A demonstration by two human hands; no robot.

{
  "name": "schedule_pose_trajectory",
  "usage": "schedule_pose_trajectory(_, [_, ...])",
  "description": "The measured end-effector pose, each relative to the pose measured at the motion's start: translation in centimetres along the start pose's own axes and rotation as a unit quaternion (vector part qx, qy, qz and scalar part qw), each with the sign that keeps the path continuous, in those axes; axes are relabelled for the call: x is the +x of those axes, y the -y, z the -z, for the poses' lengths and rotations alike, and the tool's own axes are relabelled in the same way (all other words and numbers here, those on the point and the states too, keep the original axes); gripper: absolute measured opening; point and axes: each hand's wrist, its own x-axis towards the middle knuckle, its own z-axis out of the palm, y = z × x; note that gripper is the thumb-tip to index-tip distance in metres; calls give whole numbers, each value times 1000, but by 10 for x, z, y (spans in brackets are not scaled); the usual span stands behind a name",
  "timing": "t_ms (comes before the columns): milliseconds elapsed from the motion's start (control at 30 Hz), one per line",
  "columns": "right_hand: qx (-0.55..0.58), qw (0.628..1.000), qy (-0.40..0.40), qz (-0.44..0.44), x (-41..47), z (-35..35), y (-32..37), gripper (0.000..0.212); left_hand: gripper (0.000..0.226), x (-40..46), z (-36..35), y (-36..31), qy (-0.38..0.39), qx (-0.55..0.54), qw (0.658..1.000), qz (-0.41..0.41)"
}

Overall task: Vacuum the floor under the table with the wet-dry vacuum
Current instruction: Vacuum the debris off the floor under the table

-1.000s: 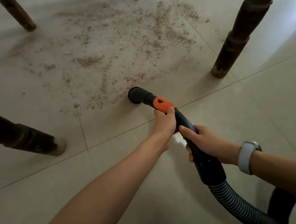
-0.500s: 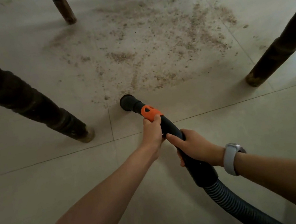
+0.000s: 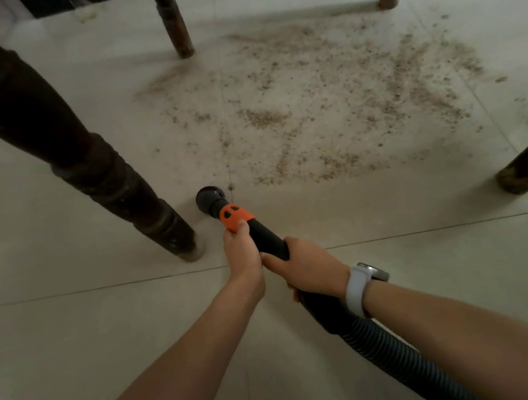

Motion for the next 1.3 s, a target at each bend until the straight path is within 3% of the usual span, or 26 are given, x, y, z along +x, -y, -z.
schedule_pose_trajectory(167, [-44,999,-2,11,18,-4,22,27,34,15,8,-20,-15,-48,999,3])
schedule_pose_trajectory(367, [-58,998,-20,-6,20,1,19,30,29,14,2,-22,25,-75,997,14])
schedule_pose_trajectory(500, [-53,998,-27,-2,8,9,8,23,36,4,-7,-16,60,-63,996,18])
schedule_pose_trajectory(1300, [9,997,-55,-61,-40,51,-36,33,36,-33,-59,14,146,-10,988,53])
